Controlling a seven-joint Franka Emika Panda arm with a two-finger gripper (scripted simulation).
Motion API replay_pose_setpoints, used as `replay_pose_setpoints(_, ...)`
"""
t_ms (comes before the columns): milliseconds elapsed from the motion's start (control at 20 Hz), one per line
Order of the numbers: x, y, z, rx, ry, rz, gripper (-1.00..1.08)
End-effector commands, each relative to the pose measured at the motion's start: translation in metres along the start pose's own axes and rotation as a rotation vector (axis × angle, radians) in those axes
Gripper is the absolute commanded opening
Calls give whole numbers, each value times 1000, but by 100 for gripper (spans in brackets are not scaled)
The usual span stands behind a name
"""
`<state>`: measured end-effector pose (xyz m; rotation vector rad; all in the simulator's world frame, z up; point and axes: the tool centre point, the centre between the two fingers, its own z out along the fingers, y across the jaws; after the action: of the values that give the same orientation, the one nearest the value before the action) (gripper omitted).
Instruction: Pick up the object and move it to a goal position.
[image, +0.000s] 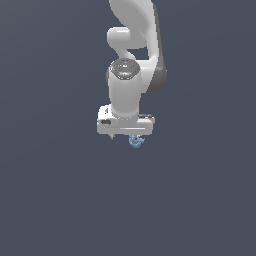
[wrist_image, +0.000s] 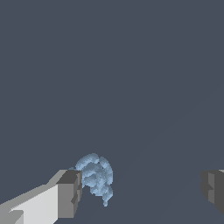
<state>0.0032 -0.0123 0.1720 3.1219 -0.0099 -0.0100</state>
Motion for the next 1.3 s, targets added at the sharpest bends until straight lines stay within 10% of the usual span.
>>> replay_pose_setpoints(0,0,0,0,0,0,0,100)
replay_pose_setpoints(1250,-11,18,11,-12,-32,-82,100)
